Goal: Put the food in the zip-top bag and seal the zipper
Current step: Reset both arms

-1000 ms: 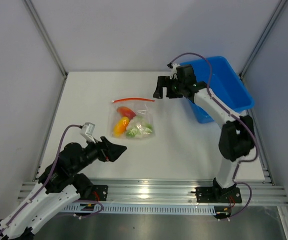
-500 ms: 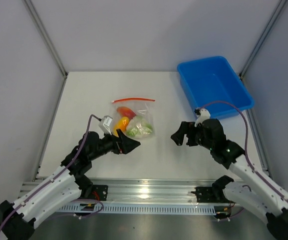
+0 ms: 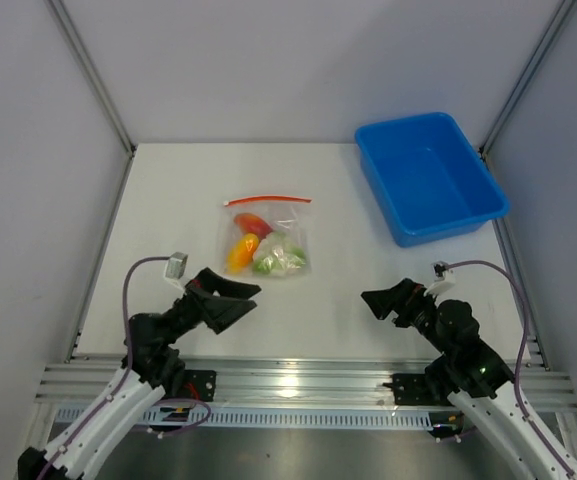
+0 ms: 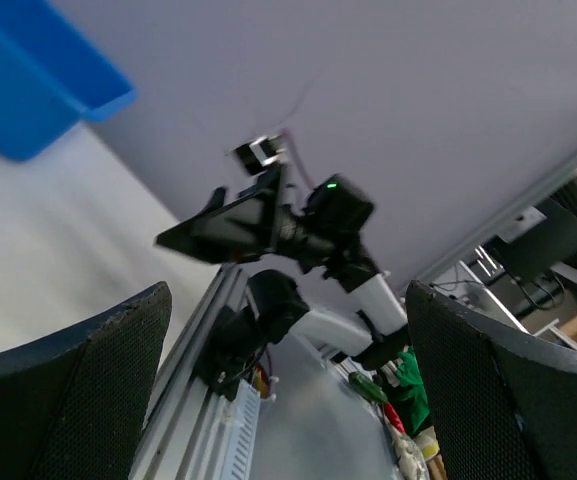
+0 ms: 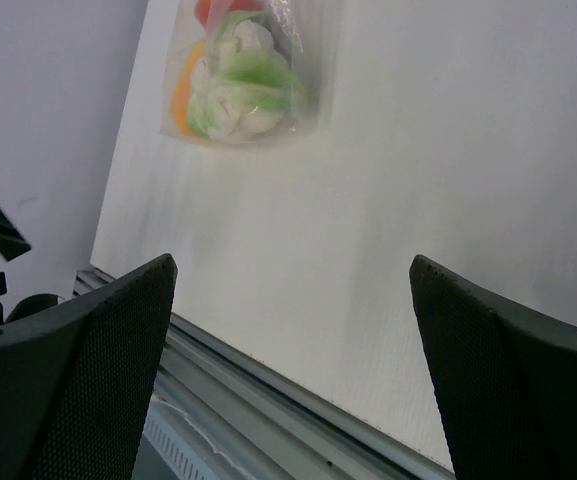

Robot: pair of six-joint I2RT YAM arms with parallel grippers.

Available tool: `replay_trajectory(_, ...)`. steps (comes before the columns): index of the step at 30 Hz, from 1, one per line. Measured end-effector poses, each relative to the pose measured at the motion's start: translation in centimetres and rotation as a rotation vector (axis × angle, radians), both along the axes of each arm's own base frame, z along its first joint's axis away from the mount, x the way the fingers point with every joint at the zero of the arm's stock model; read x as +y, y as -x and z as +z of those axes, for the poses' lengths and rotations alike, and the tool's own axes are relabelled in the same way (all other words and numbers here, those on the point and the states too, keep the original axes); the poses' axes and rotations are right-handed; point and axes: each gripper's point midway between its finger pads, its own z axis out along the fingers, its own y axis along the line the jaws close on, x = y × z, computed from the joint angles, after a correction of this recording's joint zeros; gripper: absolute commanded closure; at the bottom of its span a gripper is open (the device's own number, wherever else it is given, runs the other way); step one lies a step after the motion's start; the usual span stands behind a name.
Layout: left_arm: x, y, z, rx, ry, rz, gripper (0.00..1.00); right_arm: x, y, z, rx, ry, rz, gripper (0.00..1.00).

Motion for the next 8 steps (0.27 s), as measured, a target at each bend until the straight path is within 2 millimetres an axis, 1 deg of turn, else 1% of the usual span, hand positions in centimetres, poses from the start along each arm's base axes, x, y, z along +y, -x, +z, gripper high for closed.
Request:
replay_trajectory(2,0.7,1.4,1.7,-0.072,0.043,-0.008,0.01,0.0,0.1,-0.8,0.021,-0.018,-0.007,0.01)
replay_trajectory(3,1.1,2.1,2.3,-0.103,0.057,-0.006,0.00,0.1,0.1,-1.2,0.031,-0.024,-0.008,0.01)
replay_trajectory(4,1.4,2.5,2.3,-0.121,0.056,0.000,0.01,0.2,0.1,-1.6,0.047,-0.028,-0.008,0.00)
replay_trajectory(5,1.5,2.3,1.8,-0.101,0.038,0.014,0.01,0.2,0.2,-2.1,0.062,-0.031,-0.008,0.00)
replay_trajectory(6,1.4,1.6,0.6,-0.053,-0.001,0.038,0.00,0.3,0.2,-2.6,0.077,-0.034,-0.011,0.01)
replay_trajectory(8,1.5,-0.2,-3.7,0.103,-0.116,0.104,0.01,0.4,0.3,-3.4,0.097,-0.038,-0.010,0.01)
